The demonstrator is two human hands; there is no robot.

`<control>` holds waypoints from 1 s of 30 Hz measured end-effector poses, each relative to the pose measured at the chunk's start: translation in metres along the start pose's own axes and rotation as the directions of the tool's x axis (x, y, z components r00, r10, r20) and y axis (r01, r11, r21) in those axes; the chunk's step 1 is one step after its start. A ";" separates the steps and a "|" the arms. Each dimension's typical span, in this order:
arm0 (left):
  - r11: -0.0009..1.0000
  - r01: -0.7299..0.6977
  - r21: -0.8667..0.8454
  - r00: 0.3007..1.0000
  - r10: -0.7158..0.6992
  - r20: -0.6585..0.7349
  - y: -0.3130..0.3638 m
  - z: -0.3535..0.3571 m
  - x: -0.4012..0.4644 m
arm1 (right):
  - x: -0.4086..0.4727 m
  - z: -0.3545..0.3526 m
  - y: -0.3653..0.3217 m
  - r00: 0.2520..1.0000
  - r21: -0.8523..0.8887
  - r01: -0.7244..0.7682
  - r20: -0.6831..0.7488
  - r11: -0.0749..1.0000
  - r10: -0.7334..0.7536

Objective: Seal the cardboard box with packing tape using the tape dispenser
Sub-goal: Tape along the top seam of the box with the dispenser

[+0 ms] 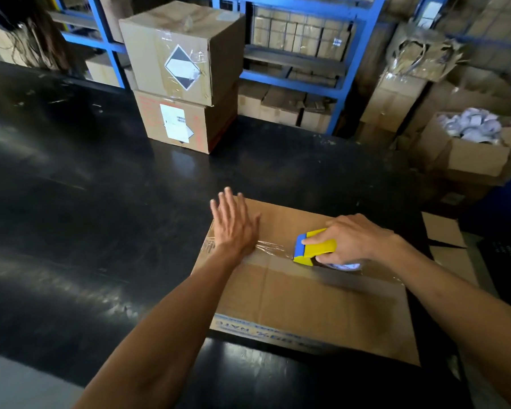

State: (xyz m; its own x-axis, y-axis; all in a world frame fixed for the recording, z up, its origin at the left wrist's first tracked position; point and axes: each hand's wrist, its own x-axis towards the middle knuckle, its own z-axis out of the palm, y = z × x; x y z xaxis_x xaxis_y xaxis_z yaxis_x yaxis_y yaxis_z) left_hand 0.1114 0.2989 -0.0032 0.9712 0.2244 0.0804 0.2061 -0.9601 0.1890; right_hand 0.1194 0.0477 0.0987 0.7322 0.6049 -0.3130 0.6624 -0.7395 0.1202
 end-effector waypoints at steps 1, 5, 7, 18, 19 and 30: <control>0.998 -0.055 -0.037 0.998 0.055 0.002 0.021 0.005 -0.008 | 0.000 0.001 0.001 1.000 0.006 -0.004 -0.004 1.000 0.004; 0.996 -0.076 -0.048 0.989 0.082 0.126 0.073 0.034 -0.037 | -0.006 0.010 0.000 0.999 0.051 -0.018 -0.030 0.999 0.020; 0.997 -0.082 0.002 0.986 0.081 0.148 0.071 0.040 -0.034 | -0.007 0.012 0.000 0.998 0.072 -0.029 -0.055 0.997 0.033; 0.996 -0.086 -0.003 0.988 0.085 0.131 0.069 0.037 -0.035 | -0.037 0.014 0.024 0.999 0.103 0.023 -0.043 0.994 -0.019; 0.996 -0.085 -0.007 0.987 0.085 0.137 0.069 0.037 -0.035 | -0.049 0.017 0.035 1.000 0.093 0.013 -0.024 0.996 -0.011; 0.999 0.022 0.032 0.985 -0.027 0.169 0.121 0.027 -0.047 | -0.101 0.040 0.089 1.000 0.077 -0.018 0.009 0.997 0.018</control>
State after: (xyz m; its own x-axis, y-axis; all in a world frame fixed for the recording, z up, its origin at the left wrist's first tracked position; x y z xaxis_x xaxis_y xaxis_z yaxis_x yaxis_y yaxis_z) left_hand 0.0937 0.1680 -0.0106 0.9715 0.2186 -0.0912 0.2310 -0.9598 0.1595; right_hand 0.0982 -0.0909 0.1030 0.7423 0.5889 -0.3196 0.6345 -0.7711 0.0528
